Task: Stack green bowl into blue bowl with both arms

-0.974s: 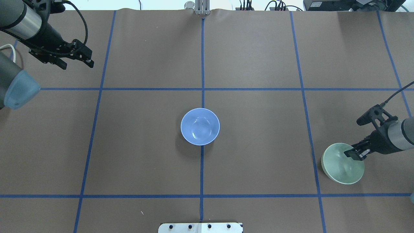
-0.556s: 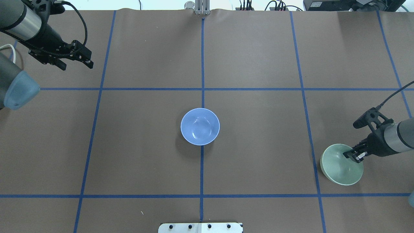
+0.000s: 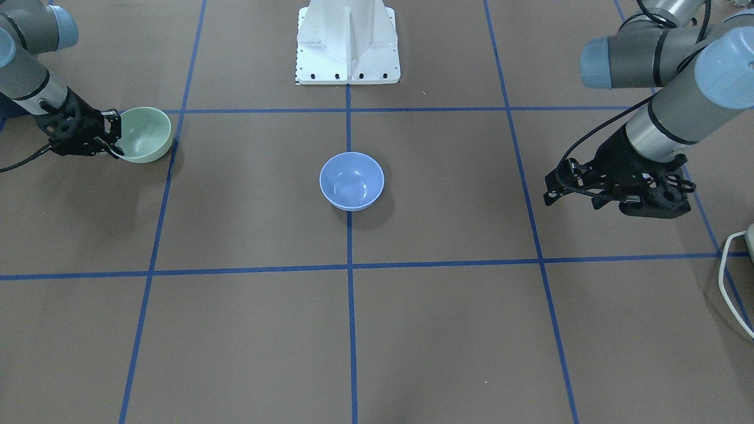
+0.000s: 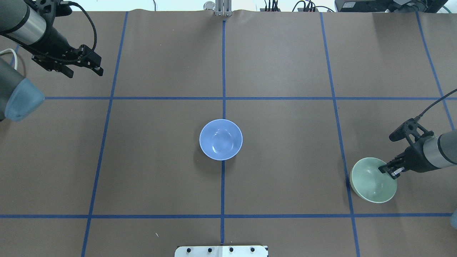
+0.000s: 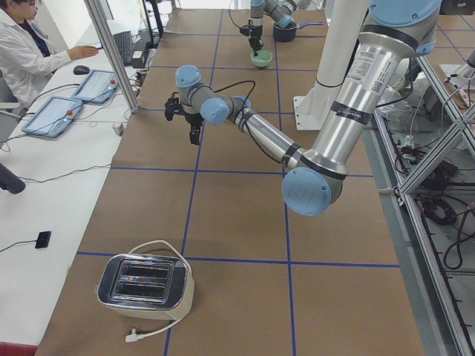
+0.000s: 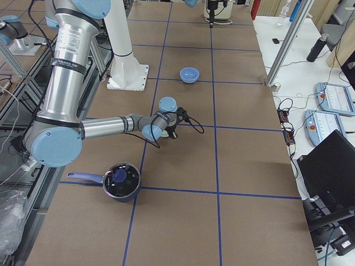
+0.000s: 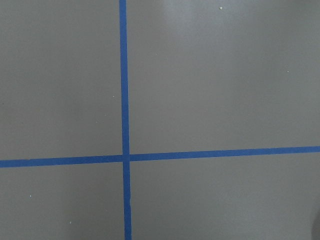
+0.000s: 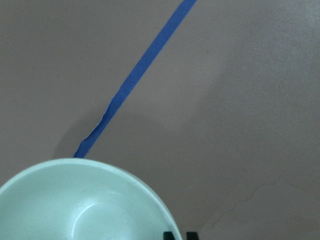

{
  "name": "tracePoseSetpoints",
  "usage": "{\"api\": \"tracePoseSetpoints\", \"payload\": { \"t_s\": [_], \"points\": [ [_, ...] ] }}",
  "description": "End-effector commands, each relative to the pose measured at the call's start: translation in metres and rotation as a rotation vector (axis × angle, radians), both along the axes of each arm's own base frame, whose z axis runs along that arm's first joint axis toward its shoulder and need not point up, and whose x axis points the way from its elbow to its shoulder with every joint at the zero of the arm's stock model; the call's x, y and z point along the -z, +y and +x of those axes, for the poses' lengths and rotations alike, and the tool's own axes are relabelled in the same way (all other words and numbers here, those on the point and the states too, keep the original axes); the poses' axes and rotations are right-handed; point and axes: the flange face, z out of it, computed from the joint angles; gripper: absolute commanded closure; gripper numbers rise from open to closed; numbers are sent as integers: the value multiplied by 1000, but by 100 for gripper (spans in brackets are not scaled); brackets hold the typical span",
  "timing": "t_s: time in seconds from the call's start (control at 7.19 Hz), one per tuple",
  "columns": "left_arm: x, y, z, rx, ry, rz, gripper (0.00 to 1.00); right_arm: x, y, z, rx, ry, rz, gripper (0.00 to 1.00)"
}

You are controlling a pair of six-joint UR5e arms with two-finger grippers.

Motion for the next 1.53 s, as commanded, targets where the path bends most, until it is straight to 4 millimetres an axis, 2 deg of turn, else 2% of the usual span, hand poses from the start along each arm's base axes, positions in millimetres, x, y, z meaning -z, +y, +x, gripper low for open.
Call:
{"api": "tracePoseSetpoints", "payload": {
  "t_s": [0.0, 0.28, 0.42, 0.7, 0.83, 1.11, 1.25, 1.39],
  "points": [
    [0, 0, 1, 0, -1, 1, 3, 1, 0, -1, 5, -5, 0, 84],
    [2, -1, 1, 0, 0, 3, 3, 7, -3, 1, 0, -17, 5, 85],
    [2, -1, 1, 0, 1, 4, 3, 17, -13, 8, -7, -49, -3, 85],
    [2, -1, 1, -1, 1, 5, 3, 25, -26, 33, -16, -104, -44, 85],
    [3, -1, 1, -2, 1, 8, 3, 40, -39, 32, -20, -137, -38, 85],
    [2, -1, -5, -2, 1, 17, 3, 67, -60, 20, -75, -172, -75, 85],
    [4, -2, -7, -1, 4, 15, 3, 94, -78, 4, -119, -185, -137, 85],
    [4, -3, -10, 5, 3, 18, 3, 130, -104, -14, -140, -166, -161, 85]
  ]
}}
